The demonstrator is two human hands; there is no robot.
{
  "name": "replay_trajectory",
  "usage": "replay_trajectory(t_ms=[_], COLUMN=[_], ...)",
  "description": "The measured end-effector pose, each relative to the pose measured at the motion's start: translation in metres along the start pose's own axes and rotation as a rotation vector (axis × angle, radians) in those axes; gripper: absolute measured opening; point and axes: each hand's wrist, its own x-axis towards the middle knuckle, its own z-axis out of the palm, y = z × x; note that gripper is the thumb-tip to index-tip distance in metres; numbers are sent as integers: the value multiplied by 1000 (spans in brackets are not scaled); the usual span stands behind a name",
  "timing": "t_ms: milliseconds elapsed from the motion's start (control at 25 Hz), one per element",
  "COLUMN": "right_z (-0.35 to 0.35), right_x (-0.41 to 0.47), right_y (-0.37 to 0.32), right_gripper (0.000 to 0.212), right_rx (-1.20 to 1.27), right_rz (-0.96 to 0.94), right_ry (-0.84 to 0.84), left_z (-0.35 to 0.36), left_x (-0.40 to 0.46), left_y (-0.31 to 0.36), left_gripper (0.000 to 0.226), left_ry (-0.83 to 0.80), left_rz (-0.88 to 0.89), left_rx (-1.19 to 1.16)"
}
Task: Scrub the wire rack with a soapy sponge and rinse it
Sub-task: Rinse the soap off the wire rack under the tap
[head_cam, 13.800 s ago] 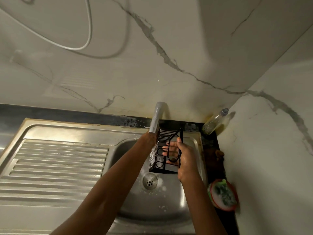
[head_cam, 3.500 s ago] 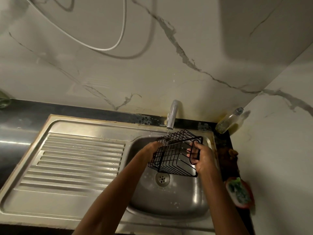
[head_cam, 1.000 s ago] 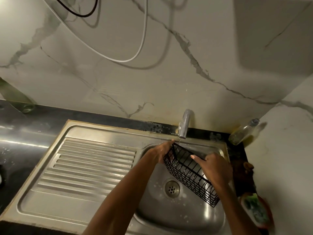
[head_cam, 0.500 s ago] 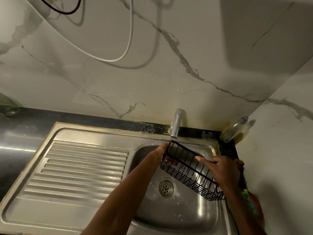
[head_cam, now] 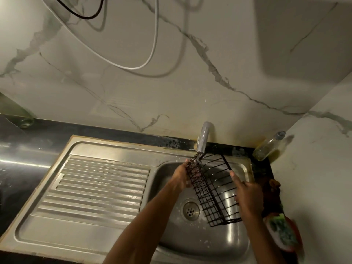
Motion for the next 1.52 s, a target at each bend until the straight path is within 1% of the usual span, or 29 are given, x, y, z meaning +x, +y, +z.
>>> replay_trajectory(t_ms=[160, 240, 320, 440, 560, 600, 680, 760, 880, 960, 1040, 1120, 1200, 1280, 1360, 1480, 1520], right_z=[3, 0, -3, -1, 11, 14, 17, 17, 18, 18, 17, 16, 14, 13, 14, 19, 18], right_x=[-13, -11, -10, -13, -14, -14, -16, -18, -18, -17, -17, -18, -18, -16, -17, -20, -20], right_y=[-6, -10, -14, -19, -20, -20, -19, -16, -10, -8, -6, -6, -6, -6, -5, -3, -4], right_gripper=[47, 44, 41, 36, 38, 38, 40, 41, 36, 32, 27, 25, 29, 30, 27, 28, 27], right_rx=[320, 442, 521, 546, 555, 567, 569, 526, 493, 495, 512, 519, 497, 496, 499, 495, 497], right_rz=[296, 407, 458, 461, 462, 461, 458, 446, 421, 407, 387, 378, 380, 374, 385, 405, 398], right_ry=[-220, -270, -296, -344, -344, -340, -338, -360, -388, -397, -399, -399, -394, -399, -410, -431, -430], left_z=[25, 26, 24, 20, 18, 17, 15, 13, 10, 5, -1, -5, -4, -4, -3, -2, -1], left_x=[-14, -15, -14, -21, -29, -34, -39, -37, -29, -24, -27, -28, -29, -27, -25, -24, -23], left_y=[-14, -14, -16, -15, -1, 7, 23, 31, 33, 31, 28, 24, 22, 23, 23, 24, 25], left_gripper=[50, 50, 50, 46, 45, 43, 29, 18, 30, 29, 25, 30, 32, 38, 47, 27, 25], left_ry=[7, 2, -21, 23, 61, 44, -15, -23, 3, -15, -49, -84, -79, -49, -29, 37, 41], left_rz=[31, 110, 206, 299, 338, 345, 295, 214, 222, 209, 143, 99, 86, 64, 19, 22, 8], left_rx=[-20, 54, 119, 146, 224, 241, 279, 344, 420, 398, 293, 189, 106, 66, 92, 156, 158])
